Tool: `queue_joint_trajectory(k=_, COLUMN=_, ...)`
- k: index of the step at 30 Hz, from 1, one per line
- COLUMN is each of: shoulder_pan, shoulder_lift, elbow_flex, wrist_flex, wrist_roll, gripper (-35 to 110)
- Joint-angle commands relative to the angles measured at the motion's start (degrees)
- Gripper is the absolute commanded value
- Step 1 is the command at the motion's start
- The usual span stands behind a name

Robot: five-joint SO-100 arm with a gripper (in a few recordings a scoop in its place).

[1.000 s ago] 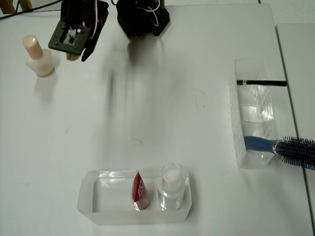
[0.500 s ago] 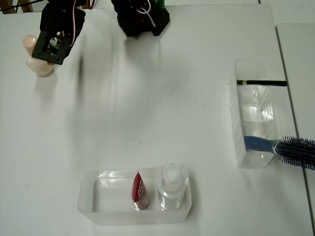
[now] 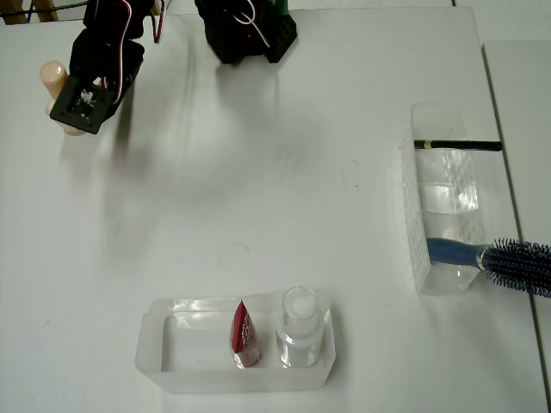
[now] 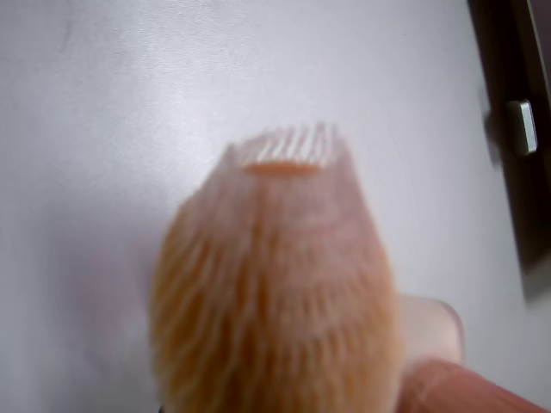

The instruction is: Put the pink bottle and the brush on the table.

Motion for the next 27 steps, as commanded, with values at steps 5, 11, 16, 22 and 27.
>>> queue_joint_trajectory(k=5, shoulder_pan=0.62, shoulder_lift=0.00, elbow_flex=4.04, wrist_flex=-5.45, wrist_roll=3.08, gripper=0)
queue_joint_trajectory(k=11, shoulder_pan=0.44, shoulder_lift=-0.26, elbow_flex=5.36, wrist_flex=-4.75, wrist_roll=5.98, gripper=0)
queue_joint_trajectory(k=16, shoulder_pan=-0.09, shoulder_lift=-3.16, elbow_flex=3.34, wrist_flex=-5.27, wrist_roll=6.86, gripper=0)
queue_joint_trajectory(k=22, shoulder_pan=-0.18, shoulder_lift=-8.09, elbow_flex=-0.79, wrist_flex=-5.27, wrist_roll=6.59, gripper=0)
queue_joint_trajectory(k=27, shoulder_pan=-0.26, shoulder_lift=-11.43, elbow_flex=-3.52, wrist_flex=-6.33, wrist_roll=6.50, gripper=0)
